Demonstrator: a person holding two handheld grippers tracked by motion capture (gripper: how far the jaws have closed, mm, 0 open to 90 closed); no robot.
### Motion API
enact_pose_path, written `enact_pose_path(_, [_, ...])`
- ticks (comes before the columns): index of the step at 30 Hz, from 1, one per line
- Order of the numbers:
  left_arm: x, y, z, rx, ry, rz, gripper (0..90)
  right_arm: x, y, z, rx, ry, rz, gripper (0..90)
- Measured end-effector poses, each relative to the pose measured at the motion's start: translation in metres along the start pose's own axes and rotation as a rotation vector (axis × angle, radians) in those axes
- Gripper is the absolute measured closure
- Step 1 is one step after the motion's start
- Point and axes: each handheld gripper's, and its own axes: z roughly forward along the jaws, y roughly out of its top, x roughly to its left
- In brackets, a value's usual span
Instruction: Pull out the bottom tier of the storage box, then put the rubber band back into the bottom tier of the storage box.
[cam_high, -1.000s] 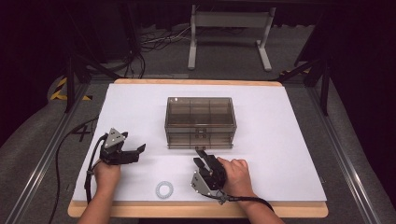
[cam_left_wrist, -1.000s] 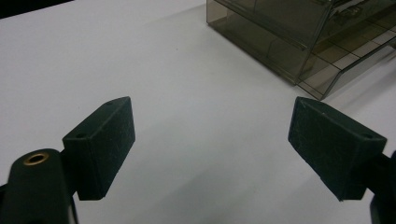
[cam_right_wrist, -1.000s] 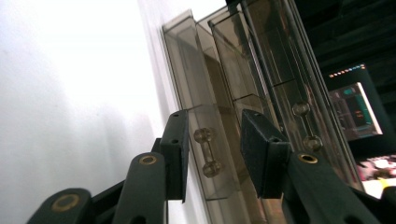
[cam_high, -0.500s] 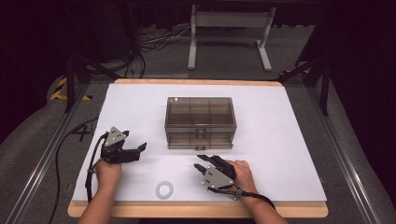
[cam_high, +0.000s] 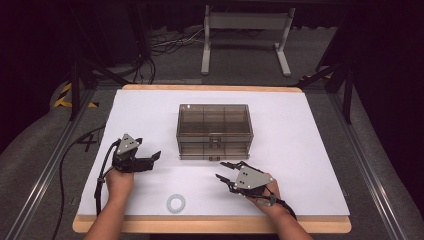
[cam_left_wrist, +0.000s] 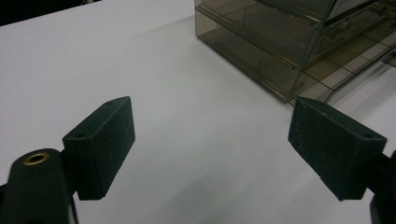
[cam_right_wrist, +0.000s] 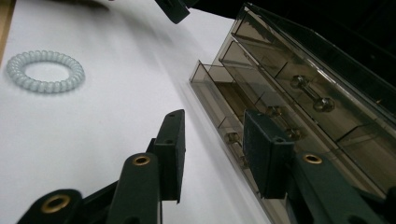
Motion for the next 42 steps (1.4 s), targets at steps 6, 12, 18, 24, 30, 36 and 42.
enact_pose_path(6, [-0.002,0.001,0.004,0.001,-0.006,0.008,15.7,-0.007,-0.001,-0.007,-0.019,0.007,0.061,57.2])
enact_pose_path(12, [-0.002,0.001,0.004,0.005,-0.007,0.009,15.7,-0.016,0.003,-0.012,-0.012,0.018,0.077,57.2])
enact_pose_path(18, [-0.002,0.001,0.005,0.011,-0.009,0.007,15.7,-0.026,0.011,-0.019,-0.006,0.027,0.085,57.3])
enact_pose_path(24, [-0.002,0.001,0.003,0.008,-0.004,0.008,15.7,-0.035,0.016,-0.018,0.044,0.024,0.105,56.7])
enact_pose_path(30, [-0.003,-0.001,0.001,0.023,0.0,0.02,15.6,-0.041,0.025,-0.018,0.062,0.042,0.109,52.5])
enact_pose_path(36, [-0.007,-0.002,-0.003,0.032,0.013,0.052,15.6,-0.045,0.031,-0.013,0.126,0.068,0.057,51.1])
enact_pose_path(42, [-0.007,-0.006,-0.007,0.039,0.025,0.056,15.6,-0.055,0.037,-0.002,0.276,0.102,0.043,49.8])
